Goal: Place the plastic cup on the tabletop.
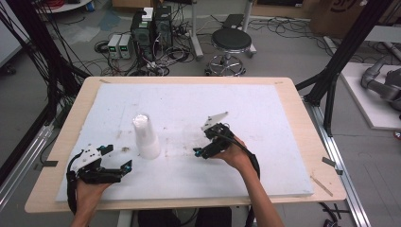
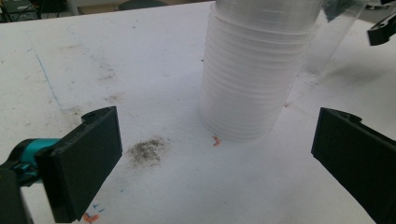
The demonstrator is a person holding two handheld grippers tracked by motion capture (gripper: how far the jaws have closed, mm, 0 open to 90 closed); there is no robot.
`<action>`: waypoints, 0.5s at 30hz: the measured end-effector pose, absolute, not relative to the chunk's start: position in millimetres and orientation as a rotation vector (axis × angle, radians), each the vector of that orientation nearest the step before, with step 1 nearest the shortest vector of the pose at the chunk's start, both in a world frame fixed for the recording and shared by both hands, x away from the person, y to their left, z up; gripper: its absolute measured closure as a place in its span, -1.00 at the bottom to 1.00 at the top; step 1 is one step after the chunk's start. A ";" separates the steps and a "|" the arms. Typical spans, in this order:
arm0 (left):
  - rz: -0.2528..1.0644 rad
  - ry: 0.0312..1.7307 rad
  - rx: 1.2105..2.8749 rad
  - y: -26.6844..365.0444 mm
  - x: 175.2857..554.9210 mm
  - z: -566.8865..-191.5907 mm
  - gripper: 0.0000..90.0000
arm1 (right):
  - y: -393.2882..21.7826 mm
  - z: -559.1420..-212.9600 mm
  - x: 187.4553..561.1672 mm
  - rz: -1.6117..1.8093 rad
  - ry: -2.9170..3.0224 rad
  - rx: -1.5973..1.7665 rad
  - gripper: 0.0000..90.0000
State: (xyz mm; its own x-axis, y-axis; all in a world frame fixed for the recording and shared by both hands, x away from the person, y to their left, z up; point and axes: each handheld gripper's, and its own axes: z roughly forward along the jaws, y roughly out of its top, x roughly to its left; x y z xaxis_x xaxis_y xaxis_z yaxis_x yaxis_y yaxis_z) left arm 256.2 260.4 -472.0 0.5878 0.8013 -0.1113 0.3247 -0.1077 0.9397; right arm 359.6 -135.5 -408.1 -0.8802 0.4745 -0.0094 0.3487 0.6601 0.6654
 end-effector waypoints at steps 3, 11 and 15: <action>0.533 0.943 1.689 260.0 255.5 -472.0 -0.96 | -157.5 -410.3 349.8 1.105 2.635 0.694 -0.61; 0.546 0.953 1.694 259.1 255.5 -471.9 -0.96 | -207.9 -422.3 324.9 1.206 2.465 0.770 -0.61; 0.551 0.951 1.680 259.8 254.5 -472.0 -0.96 | -226.8 -433.8 314.2 1.241 2.381 0.828 -0.61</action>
State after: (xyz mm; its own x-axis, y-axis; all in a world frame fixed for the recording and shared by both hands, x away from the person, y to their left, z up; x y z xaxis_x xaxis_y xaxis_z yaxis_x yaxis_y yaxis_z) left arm 254.5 259.8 -472.0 0.5733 0.8130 -0.1020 0.3154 -0.1042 0.9432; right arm 314.2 -226.8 -433.8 -0.7768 0.6294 -0.0226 0.3419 0.4516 0.8241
